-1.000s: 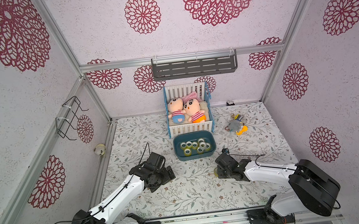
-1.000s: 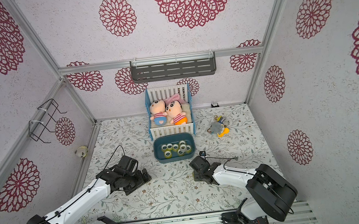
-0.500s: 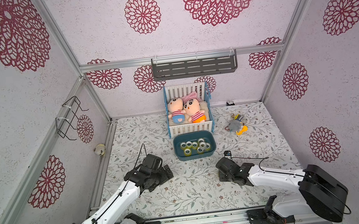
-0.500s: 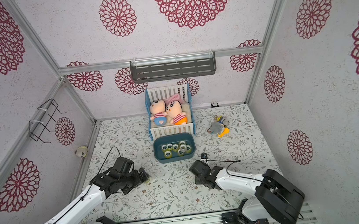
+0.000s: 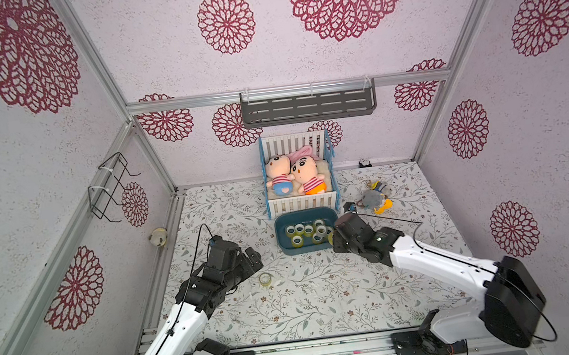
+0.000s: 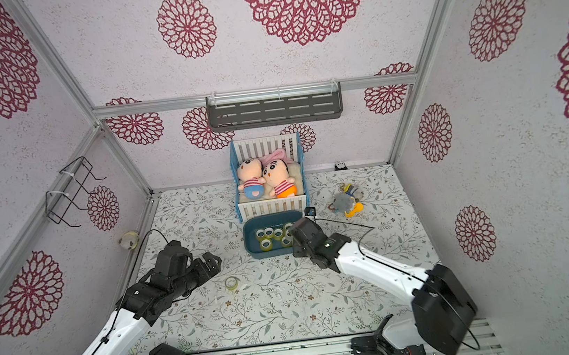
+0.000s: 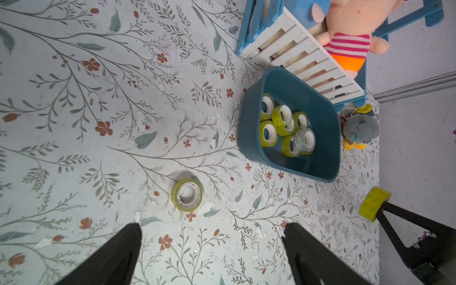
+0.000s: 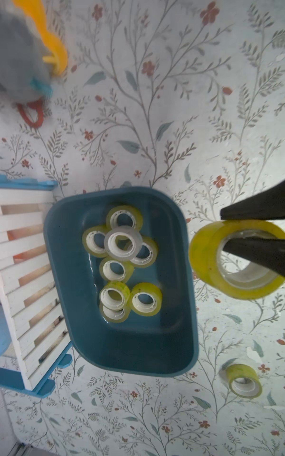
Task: Put the transparent tape into the storage box
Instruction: Place the tape in the storage box.
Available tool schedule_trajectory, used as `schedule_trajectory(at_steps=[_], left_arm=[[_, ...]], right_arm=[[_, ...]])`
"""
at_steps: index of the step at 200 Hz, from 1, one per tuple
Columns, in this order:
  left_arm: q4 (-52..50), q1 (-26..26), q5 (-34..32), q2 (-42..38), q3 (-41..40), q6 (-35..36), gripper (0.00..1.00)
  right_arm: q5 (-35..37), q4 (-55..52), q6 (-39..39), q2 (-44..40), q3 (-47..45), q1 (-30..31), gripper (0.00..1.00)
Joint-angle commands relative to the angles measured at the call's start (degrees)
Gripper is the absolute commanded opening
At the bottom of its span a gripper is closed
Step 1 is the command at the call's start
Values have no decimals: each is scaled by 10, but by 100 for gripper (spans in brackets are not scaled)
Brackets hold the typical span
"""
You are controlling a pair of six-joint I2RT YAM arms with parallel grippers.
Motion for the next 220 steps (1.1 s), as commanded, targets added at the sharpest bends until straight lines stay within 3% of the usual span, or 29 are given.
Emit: schedule_trajectory(at_steps=[1, 46, 74, 87, 102, 126, 164, 192, 220], left_arm=[[-12, 40, 24, 22, 7, 21, 97], [0, 58, 49, 36, -8, 46, 97], [1, 59, 57, 51, -15, 55, 97], [1, 59, 60, 54, -17, 56, 97], [-2, 60, 60, 53, -16, 57, 97], [-15, 62, 60, 36, 1, 59, 97], [-20, 63, 52, -46, 12, 57, 97], [-19, 64, 37, -106, -9, 40, 97], [-40, 66, 53, -112, -40, -13, 97]], right_arm=[[-25, 2, -36, 76, 69, -18, 0], [-49, -12, -48, 227, 182, -43, 1], [-54, -19, -55, 260, 212, -45, 42], [-52, -21, -55, 251, 213, -45, 54], [-49, -22, -54, 228, 209, -44, 60], [-53, -16, -55, 171, 190, -44, 63], [-122, 32, -52, 54, 120, -31, 62], [-136, 49, -20, -5, 58, 9, 62], [-119, 70, 40, -40, -11, 68, 62]])
